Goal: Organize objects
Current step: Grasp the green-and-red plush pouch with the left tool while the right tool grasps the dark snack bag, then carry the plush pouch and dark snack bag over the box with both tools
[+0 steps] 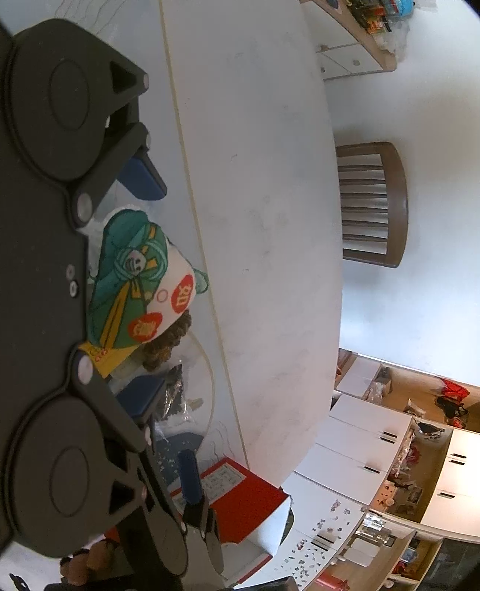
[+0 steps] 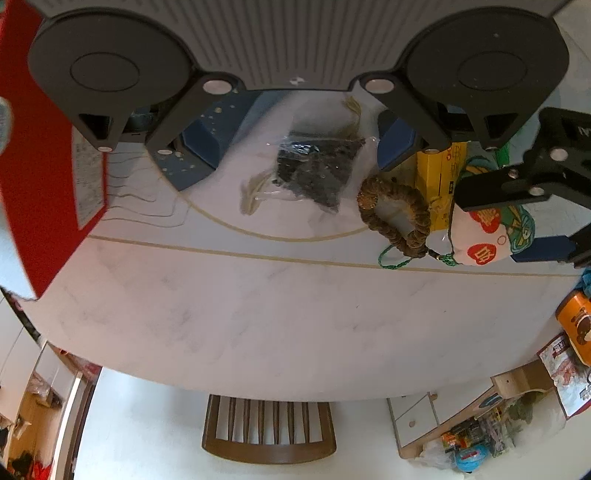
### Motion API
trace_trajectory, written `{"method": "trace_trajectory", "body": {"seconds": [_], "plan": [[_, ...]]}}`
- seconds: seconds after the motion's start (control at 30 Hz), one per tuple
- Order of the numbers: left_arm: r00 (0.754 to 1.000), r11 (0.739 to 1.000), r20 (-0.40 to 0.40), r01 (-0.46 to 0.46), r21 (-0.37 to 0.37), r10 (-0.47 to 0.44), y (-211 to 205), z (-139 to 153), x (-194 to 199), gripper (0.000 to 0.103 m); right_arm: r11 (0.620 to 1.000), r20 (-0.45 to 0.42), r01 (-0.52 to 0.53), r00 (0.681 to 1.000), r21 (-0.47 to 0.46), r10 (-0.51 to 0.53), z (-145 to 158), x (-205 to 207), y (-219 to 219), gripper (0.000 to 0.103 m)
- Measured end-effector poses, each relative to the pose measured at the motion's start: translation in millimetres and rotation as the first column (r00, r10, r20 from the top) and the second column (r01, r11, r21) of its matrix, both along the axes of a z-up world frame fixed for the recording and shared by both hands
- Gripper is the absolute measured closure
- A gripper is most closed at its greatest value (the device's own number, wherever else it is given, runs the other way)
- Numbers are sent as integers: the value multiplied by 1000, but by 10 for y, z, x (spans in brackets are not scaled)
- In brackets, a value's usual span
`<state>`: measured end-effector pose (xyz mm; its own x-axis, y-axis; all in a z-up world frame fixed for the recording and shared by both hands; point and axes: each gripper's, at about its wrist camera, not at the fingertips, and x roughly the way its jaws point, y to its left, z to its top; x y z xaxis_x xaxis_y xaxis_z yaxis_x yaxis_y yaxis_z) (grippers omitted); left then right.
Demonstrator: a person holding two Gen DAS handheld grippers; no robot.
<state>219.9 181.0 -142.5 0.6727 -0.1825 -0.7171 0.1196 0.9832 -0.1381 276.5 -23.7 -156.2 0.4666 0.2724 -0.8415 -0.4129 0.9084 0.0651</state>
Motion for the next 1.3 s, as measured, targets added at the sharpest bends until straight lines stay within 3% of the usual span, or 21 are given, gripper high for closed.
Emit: {"method": "trace_trajectory", "body": {"seconds": [0.17,0.27,0.4,0.57,0.8,1.03,1.3], "plan": [[1000,1000,-24,-10,21,11,-11,-80,36,13,1000,-4,-15,1000,-7,15,-74,15,86,15],[1000,999,-28,-8,31,9,2,-102,47,20,1000,-6,-24,1000,-8,24,-99,20,112,24],[1000,1000,-26,-1,16,1,15,-75,49,30,1000,-14,-22,1000,-12,21,-116,16,109,36],[1000,1000,-30,2,-17,-3,51,-45,28,36,999,-1,-30,1000,-22,30,-95,-31,125,42],[1000,999,-29,-8,-35,7,82,60,-23,40,999,11,-34,999,-23,34,-37,-95,111,68],[999,997,-15,-30,-74,29,114,286,-115,40,1000,23,-8,1000,5,8,129,-162,8,71],[1000,994,7,-20,-107,21,52,689,-276,40,997,39,20,999,69,-23,527,-399,-282,71]]}}
